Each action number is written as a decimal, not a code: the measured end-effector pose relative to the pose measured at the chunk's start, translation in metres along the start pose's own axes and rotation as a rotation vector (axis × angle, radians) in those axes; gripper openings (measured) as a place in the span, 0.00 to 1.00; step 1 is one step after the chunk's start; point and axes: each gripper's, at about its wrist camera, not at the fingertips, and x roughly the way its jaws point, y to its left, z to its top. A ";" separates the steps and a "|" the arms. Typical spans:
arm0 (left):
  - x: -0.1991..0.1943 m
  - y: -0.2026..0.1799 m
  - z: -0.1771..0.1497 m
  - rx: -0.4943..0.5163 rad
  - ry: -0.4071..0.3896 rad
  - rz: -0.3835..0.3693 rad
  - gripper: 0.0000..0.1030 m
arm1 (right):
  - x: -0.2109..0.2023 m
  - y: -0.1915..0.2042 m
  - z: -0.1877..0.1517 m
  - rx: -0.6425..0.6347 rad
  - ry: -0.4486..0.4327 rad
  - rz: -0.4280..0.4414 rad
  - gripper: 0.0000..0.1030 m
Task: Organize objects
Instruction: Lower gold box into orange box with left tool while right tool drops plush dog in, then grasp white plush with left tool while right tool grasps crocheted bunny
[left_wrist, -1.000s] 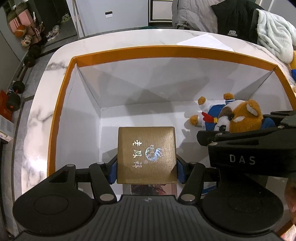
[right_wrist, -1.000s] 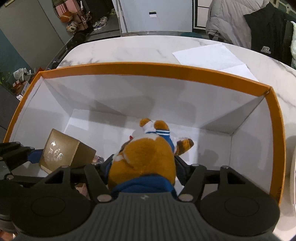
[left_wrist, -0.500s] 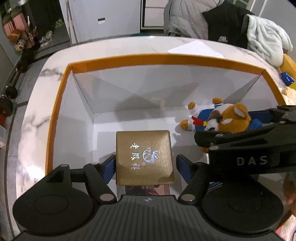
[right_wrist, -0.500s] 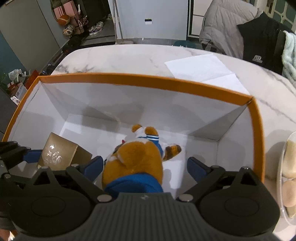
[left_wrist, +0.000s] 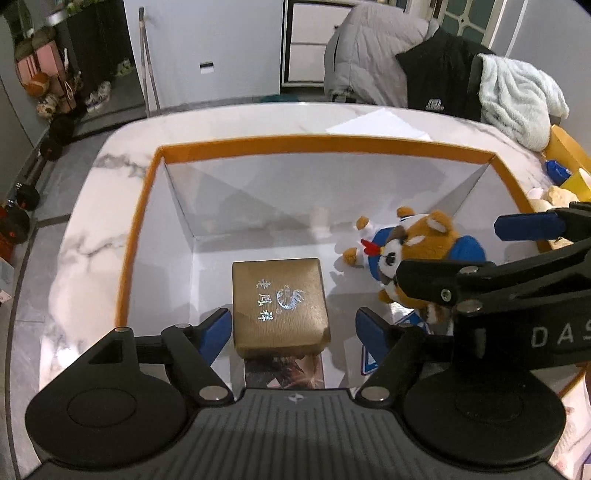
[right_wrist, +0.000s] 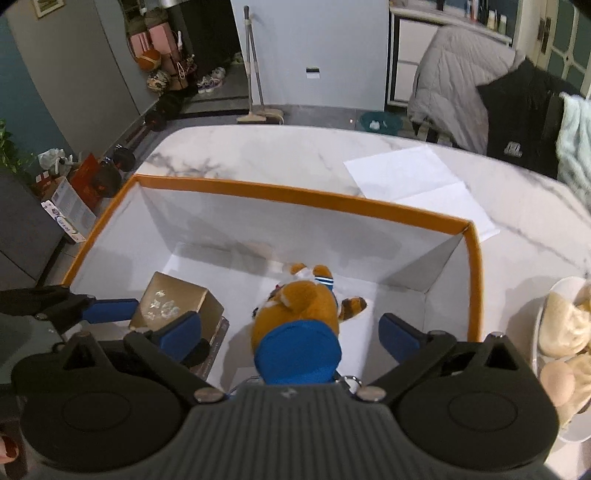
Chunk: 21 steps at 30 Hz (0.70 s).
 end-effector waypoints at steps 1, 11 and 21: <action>-0.005 -0.001 -0.001 0.003 -0.007 -0.003 0.85 | -0.005 0.001 -0.002 -0.012 -0.014 -0.008 0.99; -0.056 -0.011 -0.033 0.034 -0.098 -0.003 0.85 | -0.063 -0.010 -0.034 0.014 -0.114 0.028 0.99; -0.096 -0.018 -0.094 0.063 -0.161 -0.003 0.86 | -0.120 -0.014 -0.115 -0.022 -0.197 0.032 0.99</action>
